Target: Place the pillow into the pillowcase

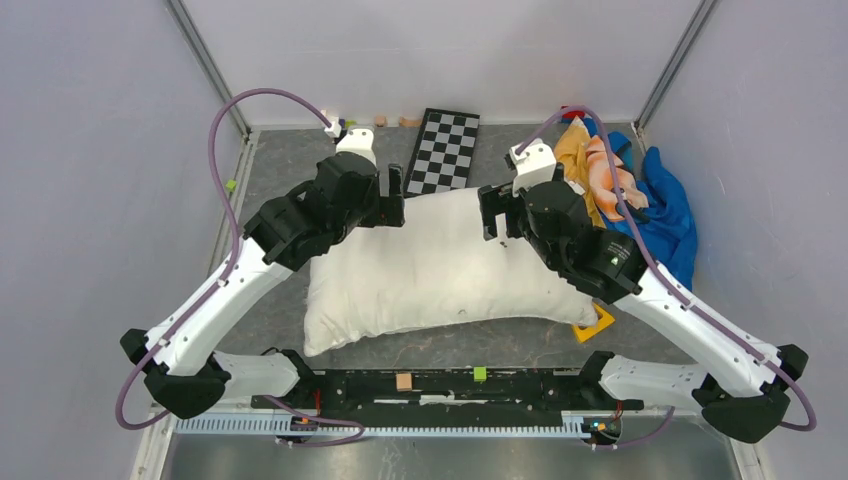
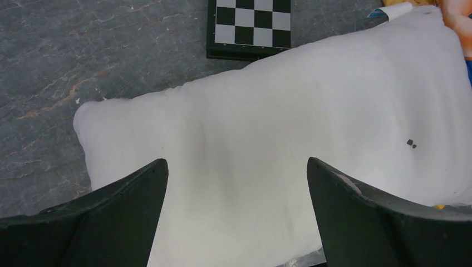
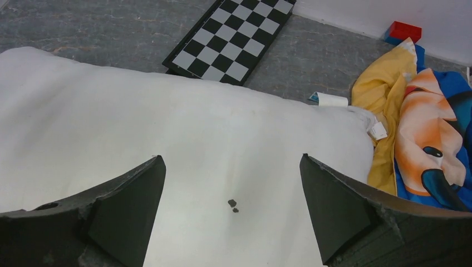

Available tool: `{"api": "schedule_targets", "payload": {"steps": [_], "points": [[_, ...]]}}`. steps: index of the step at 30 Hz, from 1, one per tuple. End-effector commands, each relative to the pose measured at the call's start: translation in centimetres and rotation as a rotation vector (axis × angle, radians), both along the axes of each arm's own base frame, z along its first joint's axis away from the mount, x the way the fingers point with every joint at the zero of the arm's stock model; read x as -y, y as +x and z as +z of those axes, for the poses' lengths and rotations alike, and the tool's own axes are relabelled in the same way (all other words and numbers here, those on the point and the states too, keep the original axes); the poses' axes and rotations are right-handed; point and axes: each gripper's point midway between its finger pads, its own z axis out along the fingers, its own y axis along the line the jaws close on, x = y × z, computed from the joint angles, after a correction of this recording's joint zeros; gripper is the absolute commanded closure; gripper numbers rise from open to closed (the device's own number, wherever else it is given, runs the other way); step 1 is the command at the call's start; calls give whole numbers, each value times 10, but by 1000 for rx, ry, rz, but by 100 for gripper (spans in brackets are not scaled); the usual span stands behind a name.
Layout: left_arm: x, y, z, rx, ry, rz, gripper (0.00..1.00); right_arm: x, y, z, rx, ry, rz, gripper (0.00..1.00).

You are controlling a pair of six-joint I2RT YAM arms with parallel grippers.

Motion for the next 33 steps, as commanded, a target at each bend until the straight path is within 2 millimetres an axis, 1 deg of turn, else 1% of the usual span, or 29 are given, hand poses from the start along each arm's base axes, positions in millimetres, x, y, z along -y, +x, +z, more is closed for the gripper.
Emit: {"api": "schedule_targets", "payload": {"steps": [1, 3, 6, 8, 13, 15, 17, 19, 22, 24, 26, 27, 28, 29, 30, 31, 32, 33], "points": [[-9, 3, 5, 33, -9, 48, 0, 11, 4, 2, 14, -16, -32, 3], [-13, 2, -2, 14, -1, 69, 0, 16, 7, -2, 3, -28, -51, 3], [-18, 1, -14, -22, 6, 102, 0, 27, 14, -15, -38, -38, -69, 2], [-22, 1, -26, -66, 12, 125, 0, 36, 20, -26, -69, -36, -82, 2], [-22, -4, -55, -161, 2, 133, 0, 62, 32, -55, -141, -42, -143, 2], [-24, -7, -70, -197, 12, 143, 0, 75, 36, -70, -167, -61, -186, 2], [-24, -10, -87, -231, 18, 151, 0, 89, 39, -92, -208, -89, -231, 2], [-21, -13, -107, -268, 11, 144, 0, 94, 40, -115, -258, -100, -241, 2], [-15, -14, -136, -308, -3, 146, 0, 92, 38, -153, -317, -117, -231, 2], [-17, -12, -156, -323, 7, 177, 0, 89, 33, -179, -376, -128, -215, 2], [-19, -9, -178, -346, 18, 214, 0, 80, 27, -204, -435, -112, -177, 2], [-21, -9, -187, -359, 13, 232, 2, 75, 24, -212, -454, -97, -156, 1], [-22, -7, -193, -362, 7, 246, 8, 69, 20, -221, -472, -78, -125, 6], [-23, -5, -198, -361, -1, 261, 18, 65, 16, -225, -484, -60, -105, 14], [-26, -3, -198, -357, -9, 272, 36, 60, 13, -225, -491, -44, -83, 28], [-28, 0, -193, -346, -15, 278, 58, 56, 13, -221, -482, -36, -69, 44], [-30, 3, -184, -326, -18, 286, 82, 52, 13, -212, -465, -29, -59, 66], [-34, 6, -173, -300, -17, 294, 96, 48, 14, -200, -445, -21, -52, 83]]}}
